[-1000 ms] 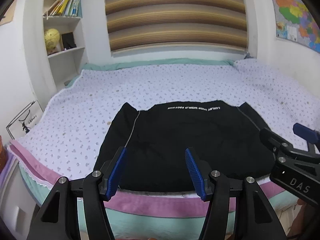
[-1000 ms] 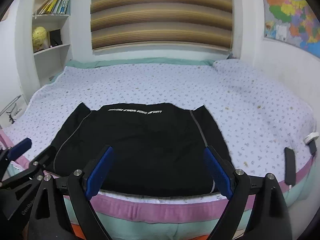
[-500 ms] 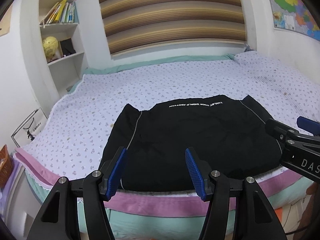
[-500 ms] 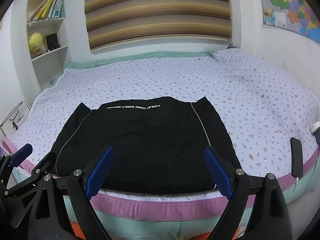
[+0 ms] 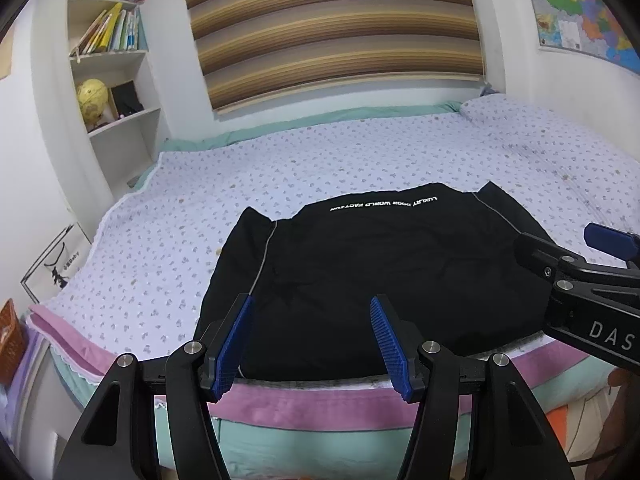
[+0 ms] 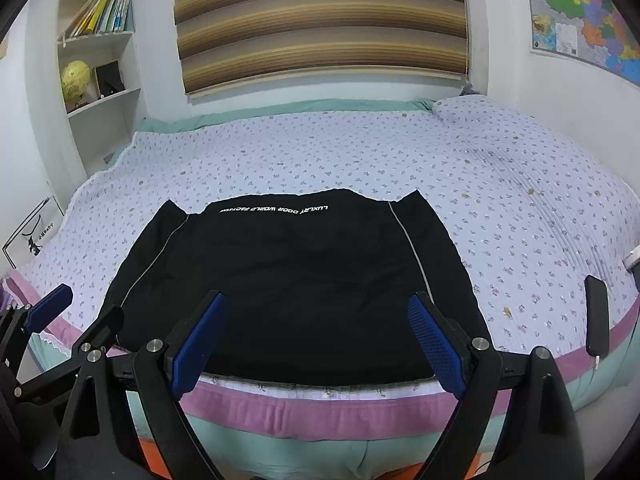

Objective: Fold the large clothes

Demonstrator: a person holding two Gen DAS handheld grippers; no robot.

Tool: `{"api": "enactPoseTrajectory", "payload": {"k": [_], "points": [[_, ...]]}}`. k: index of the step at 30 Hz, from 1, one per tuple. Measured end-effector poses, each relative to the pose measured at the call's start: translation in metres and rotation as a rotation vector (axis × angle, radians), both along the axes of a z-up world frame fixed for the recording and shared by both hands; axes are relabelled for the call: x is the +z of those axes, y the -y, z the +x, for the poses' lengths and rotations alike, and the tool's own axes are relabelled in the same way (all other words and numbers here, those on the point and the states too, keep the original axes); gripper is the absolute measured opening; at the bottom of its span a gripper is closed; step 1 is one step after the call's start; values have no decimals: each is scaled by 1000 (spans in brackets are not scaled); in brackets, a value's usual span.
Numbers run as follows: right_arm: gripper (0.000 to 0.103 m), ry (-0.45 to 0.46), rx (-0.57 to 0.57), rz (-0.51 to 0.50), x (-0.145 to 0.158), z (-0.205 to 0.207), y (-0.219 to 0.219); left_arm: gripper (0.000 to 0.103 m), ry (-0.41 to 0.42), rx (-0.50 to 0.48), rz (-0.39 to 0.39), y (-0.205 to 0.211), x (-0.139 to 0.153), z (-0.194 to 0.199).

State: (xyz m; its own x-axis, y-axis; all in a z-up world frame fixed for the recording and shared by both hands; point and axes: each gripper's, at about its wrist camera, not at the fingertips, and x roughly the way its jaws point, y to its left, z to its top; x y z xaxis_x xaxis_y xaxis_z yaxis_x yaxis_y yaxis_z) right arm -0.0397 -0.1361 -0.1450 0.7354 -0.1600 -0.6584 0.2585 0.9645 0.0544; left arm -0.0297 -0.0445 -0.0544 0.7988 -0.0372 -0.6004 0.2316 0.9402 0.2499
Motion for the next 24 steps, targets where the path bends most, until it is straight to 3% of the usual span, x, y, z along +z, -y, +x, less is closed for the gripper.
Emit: {"api": "enactPoseTrajectory", "payload": {"k": [24], "points": [[93, -27, 22, -18, -8, 8, -8, 61, 5, 25, 20, -4, -4, 6]]}}
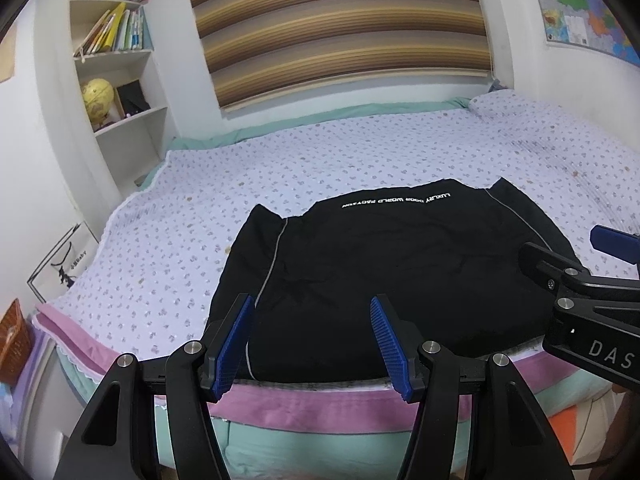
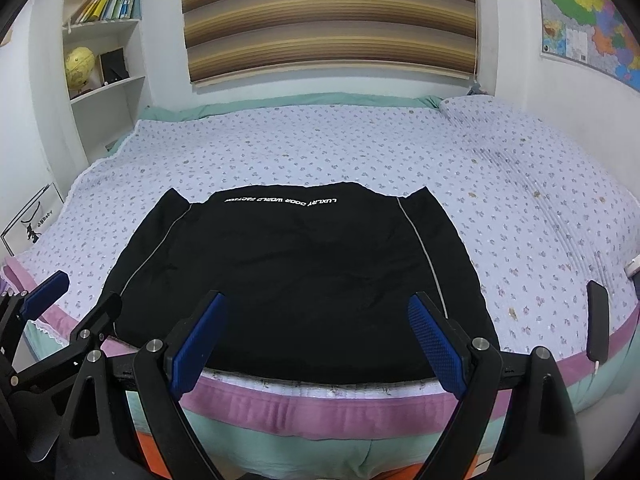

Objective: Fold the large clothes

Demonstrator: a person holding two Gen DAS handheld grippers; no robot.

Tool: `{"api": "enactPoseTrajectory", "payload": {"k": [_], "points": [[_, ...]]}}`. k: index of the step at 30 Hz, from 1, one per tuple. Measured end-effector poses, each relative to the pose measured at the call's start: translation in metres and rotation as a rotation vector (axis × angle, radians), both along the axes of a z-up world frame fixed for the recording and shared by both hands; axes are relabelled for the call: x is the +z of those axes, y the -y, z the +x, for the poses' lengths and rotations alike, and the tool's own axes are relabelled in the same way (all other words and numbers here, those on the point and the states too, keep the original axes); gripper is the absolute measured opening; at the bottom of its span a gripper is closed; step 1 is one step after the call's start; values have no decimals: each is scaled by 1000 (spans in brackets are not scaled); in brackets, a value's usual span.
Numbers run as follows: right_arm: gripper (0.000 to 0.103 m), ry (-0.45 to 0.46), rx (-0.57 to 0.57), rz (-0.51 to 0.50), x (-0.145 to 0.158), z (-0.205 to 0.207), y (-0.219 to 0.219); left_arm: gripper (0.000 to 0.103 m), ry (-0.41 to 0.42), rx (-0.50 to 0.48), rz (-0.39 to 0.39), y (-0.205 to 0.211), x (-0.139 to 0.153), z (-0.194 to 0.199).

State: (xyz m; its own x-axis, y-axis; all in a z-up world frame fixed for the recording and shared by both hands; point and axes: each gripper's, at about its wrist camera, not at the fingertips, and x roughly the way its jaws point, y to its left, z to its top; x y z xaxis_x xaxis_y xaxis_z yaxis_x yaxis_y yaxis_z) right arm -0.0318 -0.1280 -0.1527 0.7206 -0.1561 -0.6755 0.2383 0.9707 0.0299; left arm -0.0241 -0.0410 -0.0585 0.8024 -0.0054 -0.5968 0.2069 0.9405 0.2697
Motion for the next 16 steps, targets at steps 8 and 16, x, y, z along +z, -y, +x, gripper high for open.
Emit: {"api": "enactPoseTrajectory", "payload": {"k": [8, 16], "points": [[93, -10, -2, 11, -3, 2, 0, 61, -1, -5, 0, -1, 0, 1], [93, -17, -4, 5, -6, 3, -3, 61, 70, 9, 29, -2, 2, -5]]}}
